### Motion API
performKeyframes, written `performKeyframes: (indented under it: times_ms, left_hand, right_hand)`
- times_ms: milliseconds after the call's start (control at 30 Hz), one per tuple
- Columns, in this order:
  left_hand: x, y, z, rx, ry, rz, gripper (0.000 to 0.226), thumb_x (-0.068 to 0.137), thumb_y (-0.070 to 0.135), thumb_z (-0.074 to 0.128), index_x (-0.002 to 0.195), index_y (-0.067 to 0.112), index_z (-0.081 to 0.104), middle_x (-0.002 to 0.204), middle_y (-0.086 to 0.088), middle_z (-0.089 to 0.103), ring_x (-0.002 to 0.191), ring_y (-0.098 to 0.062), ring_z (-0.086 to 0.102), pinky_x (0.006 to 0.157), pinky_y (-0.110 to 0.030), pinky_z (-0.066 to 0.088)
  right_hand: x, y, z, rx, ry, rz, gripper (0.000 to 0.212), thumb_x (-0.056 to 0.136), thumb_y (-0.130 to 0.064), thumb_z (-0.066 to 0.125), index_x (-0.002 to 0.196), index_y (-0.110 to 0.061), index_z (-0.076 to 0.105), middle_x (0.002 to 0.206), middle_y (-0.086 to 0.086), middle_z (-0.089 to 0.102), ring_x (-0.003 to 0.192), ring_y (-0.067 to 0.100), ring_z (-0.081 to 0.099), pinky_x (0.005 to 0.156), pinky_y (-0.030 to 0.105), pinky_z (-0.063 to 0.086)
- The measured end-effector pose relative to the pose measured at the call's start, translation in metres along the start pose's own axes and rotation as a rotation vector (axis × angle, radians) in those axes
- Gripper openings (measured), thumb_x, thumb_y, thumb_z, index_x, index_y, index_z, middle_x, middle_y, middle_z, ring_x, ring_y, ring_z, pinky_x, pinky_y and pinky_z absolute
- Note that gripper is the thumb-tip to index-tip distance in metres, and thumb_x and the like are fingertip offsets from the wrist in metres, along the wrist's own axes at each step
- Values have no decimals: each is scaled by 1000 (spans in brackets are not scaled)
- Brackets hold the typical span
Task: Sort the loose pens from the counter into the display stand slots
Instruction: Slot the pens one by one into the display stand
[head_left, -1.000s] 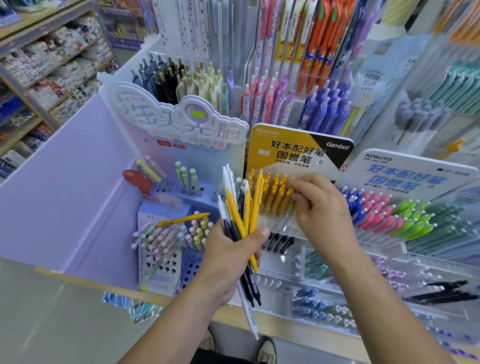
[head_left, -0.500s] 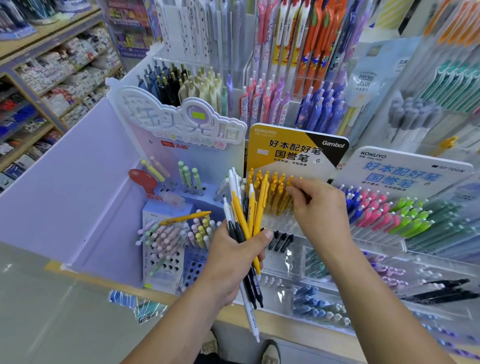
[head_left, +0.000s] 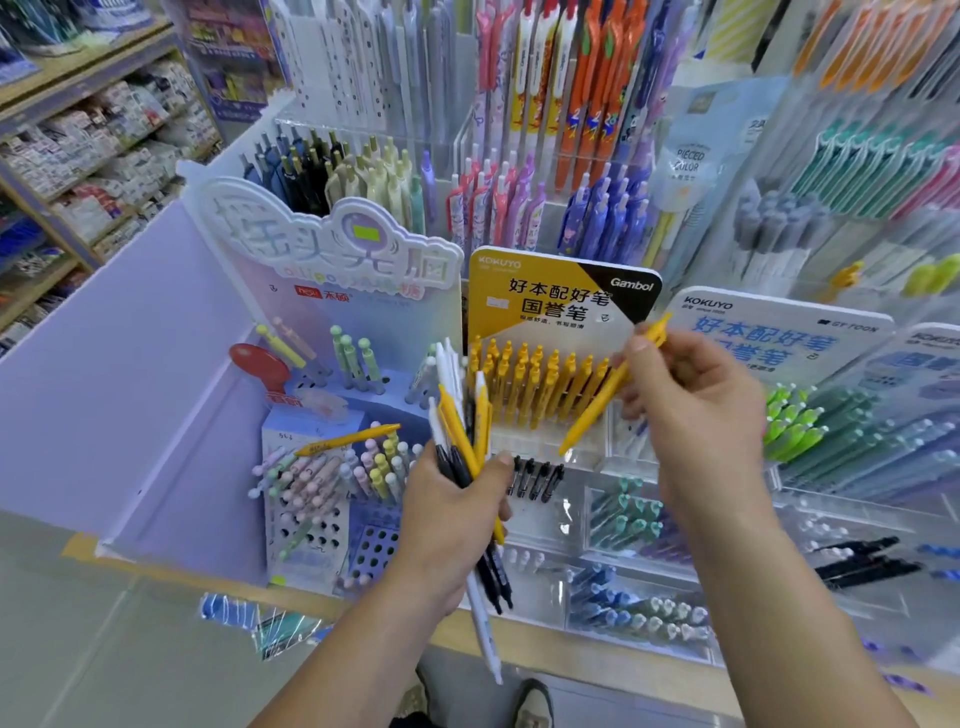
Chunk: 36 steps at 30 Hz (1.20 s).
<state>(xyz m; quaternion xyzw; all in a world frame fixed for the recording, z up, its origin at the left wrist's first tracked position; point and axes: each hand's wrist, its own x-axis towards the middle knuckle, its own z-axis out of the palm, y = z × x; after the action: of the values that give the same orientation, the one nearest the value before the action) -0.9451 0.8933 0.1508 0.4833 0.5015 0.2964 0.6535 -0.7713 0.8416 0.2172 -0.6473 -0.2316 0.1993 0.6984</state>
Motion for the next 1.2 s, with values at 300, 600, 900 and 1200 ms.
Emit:
performKeyframes:
  times_ms: [300, 600, 900, 1200]
  left_hand:
    - [6, -4, 12, 60, -37, 40, 23, 96, 18, 75, 104, 1, 62, 67, -17, 65, 56, -18, 63, 58, -37, 56]
    - [5, -1, 6, -15, -74, 14, 24, 97, 15, 74, 104, -4, 62, 63, -13, 63, 55, -20, 60, 55, -34, 55]
    - [7, 2, 0, -49, -64, 8, 24, 96, 13, 74, 104, -6, 62, 62, -13, 62, 53, -20, 59, 53, -32, 54]
    - [6, 2, -2, -67, -92, 3, 22, 96, 12, 74, 104, -5, 62, 63, -14, 63, 56, -23, 58, 55, -35, 54]
  right_hand:
    - [10, 32, -1, -469, -32, -310, 25, 92, -18, 75, 112, -28, 66, 76, -7, 65, 68, 9, 61, 70, 35, 56]
    - [9, 57, 10, -671, -77, -489, 28, 89, -13, 78, 117, -13, 73, 88, -3, 69, 79, 11, 63, 78, 27, 54]
    - [16, 57, 19, -662, -45, -425, 15, 96, -23, 70, 101, -12, 79, 84, 1, 75, 78, 18, 69, 77, 41, 58]
    - [11, 58, 18, -741, -125, -480, 15, 101, -17, 64, 103, -12, 78, 82, -3, 72, 73, 13, 61, 72, 31, 51]
